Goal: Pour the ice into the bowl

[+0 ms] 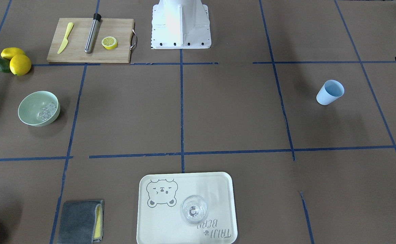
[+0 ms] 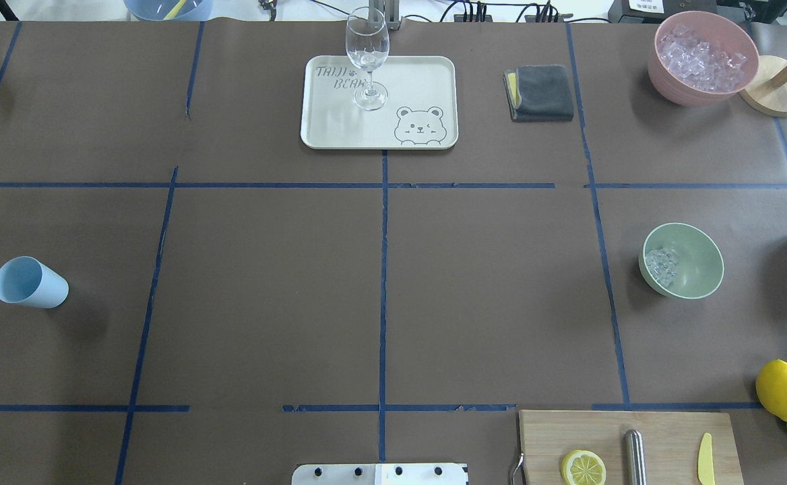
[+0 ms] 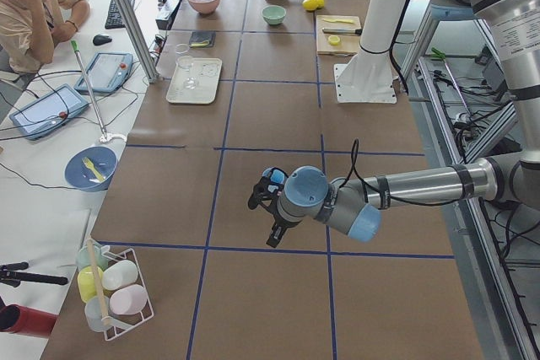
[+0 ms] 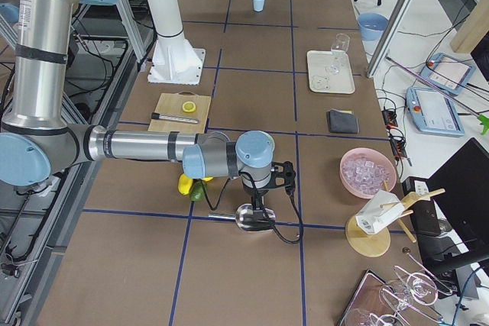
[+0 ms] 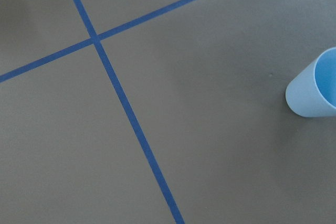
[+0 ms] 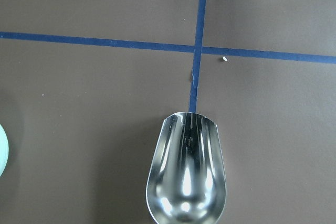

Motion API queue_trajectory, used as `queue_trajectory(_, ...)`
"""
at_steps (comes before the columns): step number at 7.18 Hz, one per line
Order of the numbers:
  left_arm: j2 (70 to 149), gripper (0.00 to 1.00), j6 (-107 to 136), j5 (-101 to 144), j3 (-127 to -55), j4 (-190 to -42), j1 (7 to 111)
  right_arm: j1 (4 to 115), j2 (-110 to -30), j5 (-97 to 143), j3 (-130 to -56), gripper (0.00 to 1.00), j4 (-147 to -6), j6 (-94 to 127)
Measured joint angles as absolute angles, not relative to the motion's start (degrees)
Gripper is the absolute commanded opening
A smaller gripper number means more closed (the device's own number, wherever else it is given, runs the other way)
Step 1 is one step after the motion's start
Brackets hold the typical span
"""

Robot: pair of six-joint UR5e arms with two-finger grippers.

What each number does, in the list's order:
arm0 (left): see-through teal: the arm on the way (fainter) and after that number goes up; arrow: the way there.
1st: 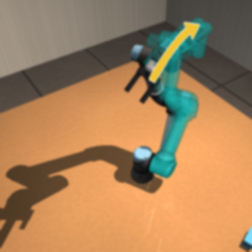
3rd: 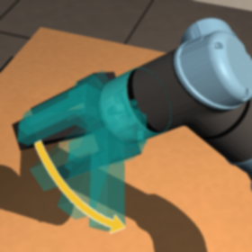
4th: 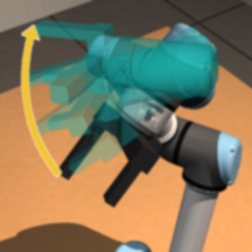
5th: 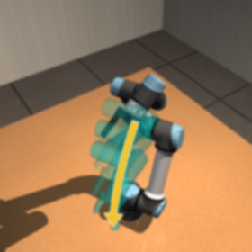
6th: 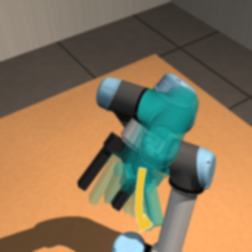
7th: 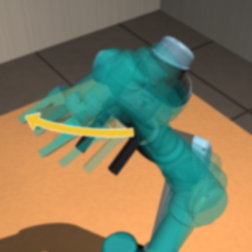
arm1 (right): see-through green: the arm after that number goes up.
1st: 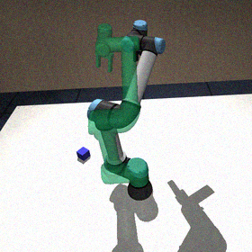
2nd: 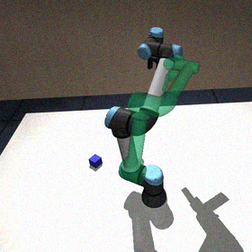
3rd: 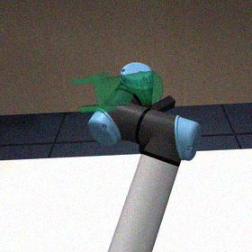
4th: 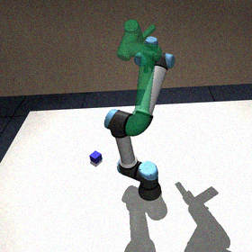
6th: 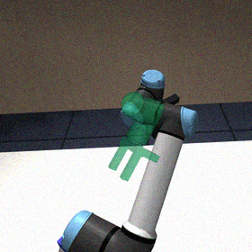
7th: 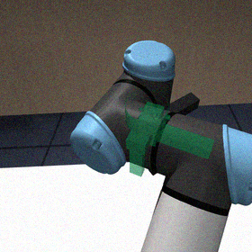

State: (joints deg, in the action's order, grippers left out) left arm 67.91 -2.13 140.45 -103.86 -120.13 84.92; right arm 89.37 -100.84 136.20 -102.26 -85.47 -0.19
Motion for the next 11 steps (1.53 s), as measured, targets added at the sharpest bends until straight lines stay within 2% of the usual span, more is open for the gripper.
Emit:
queue_trajectory(2,68.14,1.00,-2.21,140.09,-109.30,-110.04,86.48,89.89,-101.54,136.15,-104.07,1.00,-88.26,-2.20)
queue_trajectory(5,67.64,1.00,-3.59,139.83,-115.35,-103.25,87.23,89.83,-103.26,136.89,-104.91,1.00,-88.43,-2.45)
queue_trajectory(7,67.60,1.00,-9.11,138.47,-116.77,-100.51,88.29,89.23,-103.32,137.11,-105.40,1.00,-88.40,-2.46)
queue_trajectory(9,68.73,1.00,-13.65,137.75,-119.35,-90.16,88.88,87.85,-103.51,137.47,-106.37,1.00,-88.64,-2.52)
queue_trajectory(11,69.45,1.00,-15.89,137.70,-118.85,-84.00,95.74,86.66,-103.40,138.41,-106.42,1.00,-88.73,-2.54)
